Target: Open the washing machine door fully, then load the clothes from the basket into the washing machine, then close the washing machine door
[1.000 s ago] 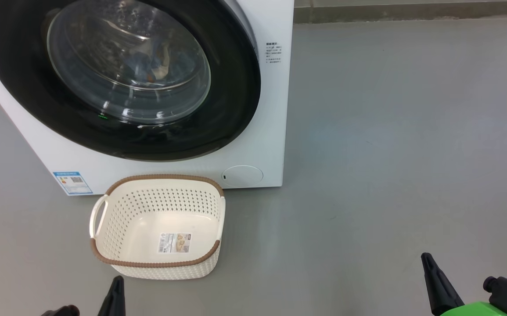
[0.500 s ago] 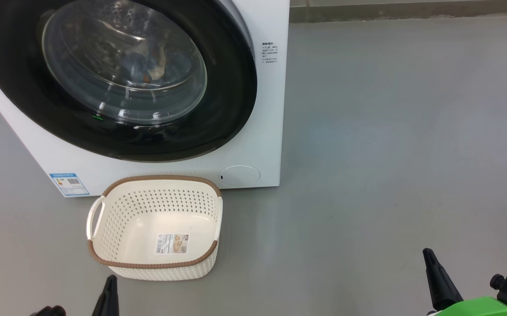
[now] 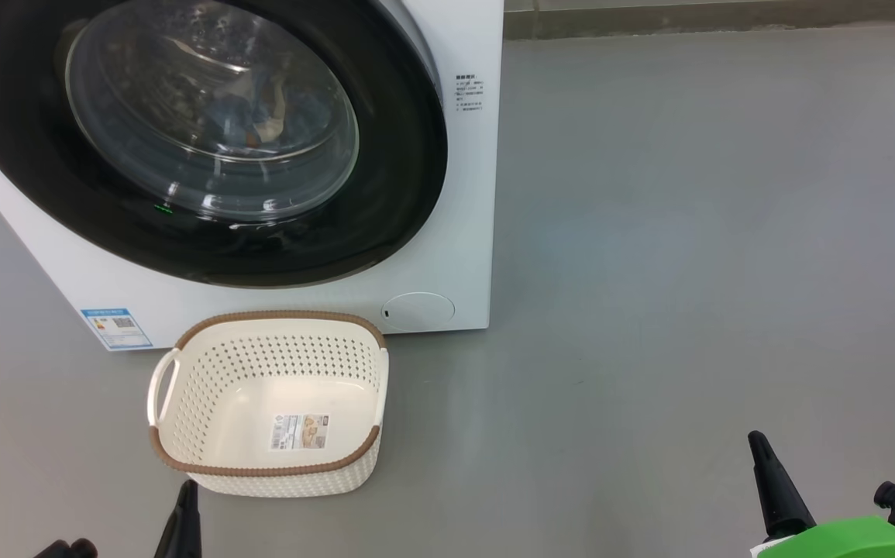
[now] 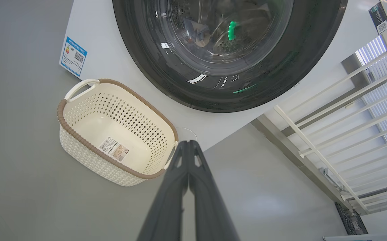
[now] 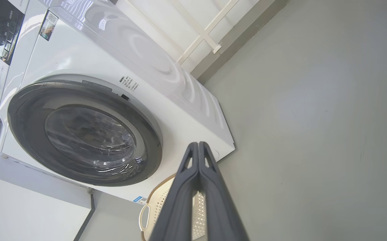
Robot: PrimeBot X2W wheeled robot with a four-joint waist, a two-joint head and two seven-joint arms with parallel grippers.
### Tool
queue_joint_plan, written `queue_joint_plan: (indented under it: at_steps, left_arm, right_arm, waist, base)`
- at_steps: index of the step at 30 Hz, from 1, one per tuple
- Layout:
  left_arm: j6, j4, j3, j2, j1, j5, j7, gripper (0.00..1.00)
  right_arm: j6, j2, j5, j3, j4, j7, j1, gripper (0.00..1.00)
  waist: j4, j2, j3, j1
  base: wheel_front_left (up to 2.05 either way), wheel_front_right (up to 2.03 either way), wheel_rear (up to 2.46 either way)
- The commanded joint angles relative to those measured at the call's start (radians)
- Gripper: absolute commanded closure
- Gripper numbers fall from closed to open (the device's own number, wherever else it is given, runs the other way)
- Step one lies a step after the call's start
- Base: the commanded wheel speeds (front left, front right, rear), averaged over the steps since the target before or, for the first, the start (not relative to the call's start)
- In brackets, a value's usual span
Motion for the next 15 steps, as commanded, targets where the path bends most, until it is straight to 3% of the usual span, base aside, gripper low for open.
queue_joint_plan:
  at_steps: [1,15]
  left_arm:
    - [-0.013,-0.018,0.029,0.011,-0.053,-0.037,0.006,1.0]
    - [-0.028,-0.013,0.062,0.006,-0.069,-0.173,0.039,1.0]
  right_arm:
    - [0.001,-0.009,0.038,0.004,-0.018,0.007,-0.042,1.0]
    - [0.001,-0.011,0.181,0.003,-0.001,0.03,-0.062,1.0]
  waist:
    - [-0.001,0.0,0.0,-0.0001]
    - [-0.011,0.0,0.001,-0.0001]
  base:
    - [0.0,0.0,0.0]
    - [0.0,0.0,0.0]
